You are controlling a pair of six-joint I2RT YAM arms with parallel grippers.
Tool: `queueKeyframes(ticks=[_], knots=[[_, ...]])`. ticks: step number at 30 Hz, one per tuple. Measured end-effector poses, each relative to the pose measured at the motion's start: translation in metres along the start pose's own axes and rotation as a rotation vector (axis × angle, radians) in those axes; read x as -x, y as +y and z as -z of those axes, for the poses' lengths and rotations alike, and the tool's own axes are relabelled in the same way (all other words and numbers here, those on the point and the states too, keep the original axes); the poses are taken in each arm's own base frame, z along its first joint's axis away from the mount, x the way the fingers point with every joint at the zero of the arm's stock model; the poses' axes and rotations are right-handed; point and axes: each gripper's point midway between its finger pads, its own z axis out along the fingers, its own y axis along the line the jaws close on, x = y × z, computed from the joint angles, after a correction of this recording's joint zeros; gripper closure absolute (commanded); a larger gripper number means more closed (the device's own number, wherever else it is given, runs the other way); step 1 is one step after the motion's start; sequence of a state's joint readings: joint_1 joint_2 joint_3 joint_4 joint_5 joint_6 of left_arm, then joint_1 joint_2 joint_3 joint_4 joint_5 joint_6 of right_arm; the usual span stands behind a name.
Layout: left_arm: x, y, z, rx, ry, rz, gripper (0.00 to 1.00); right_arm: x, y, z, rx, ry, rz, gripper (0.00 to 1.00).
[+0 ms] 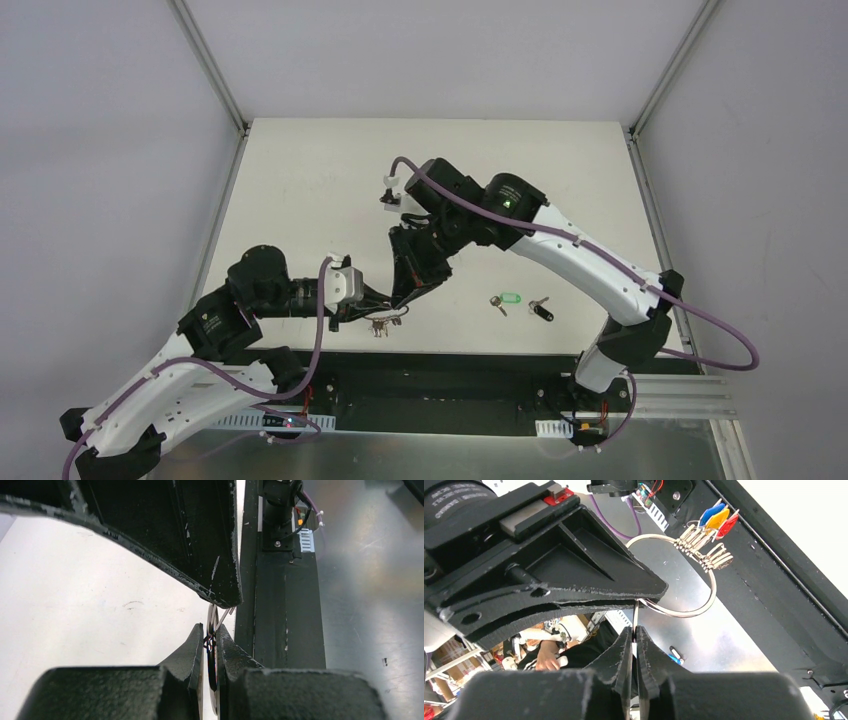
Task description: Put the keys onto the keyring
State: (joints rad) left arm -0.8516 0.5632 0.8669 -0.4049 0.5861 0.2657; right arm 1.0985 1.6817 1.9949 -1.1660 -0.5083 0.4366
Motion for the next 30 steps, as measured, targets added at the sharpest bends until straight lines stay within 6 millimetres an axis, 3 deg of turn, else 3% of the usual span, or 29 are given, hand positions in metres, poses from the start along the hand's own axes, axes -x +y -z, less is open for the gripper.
queueKeyframes(ticks=[3, 12, 18, 21, 25, 30], knots=[[0.001, 0.002, -0.001, 0.010, -0.001, 0.024, 1.00, 0.003, 0.001, 0.005, 0.009, -0.047, 0.016, 0.75], [0.003, 0.009, -0.006, 0.041, 0.005, 0.077, 1.00, 0.006, 0.010, 0.035, 0.038, -0.193, 0.120, 0.58], [0.003, 0.021, -0.006, 0.118, 0.021, 0.139, 1.00, 0.009, -0.009, 0.058, -0.040, -0.339, 0.187, 0.50], [0.004, 0.031, -0.005, 0.180, 0.024, 0.179, 1.00, 0.017, -0.041, 0.068, -0.152, -0.458, 0.174, 0.44], [0.000, 0.046, -0.002, 0.279, 0.035, 0.238, 1.00, 0.030, -0.114, 0.090, -0.354, -0.648, 0.055, 0.46], [-0.010, 0.068, 0.000, 0.427, 0.080, 0.336, 1.00, 0.027, -0.196, 0.110, -0.521, -0.796, -0.129, 0.48]])
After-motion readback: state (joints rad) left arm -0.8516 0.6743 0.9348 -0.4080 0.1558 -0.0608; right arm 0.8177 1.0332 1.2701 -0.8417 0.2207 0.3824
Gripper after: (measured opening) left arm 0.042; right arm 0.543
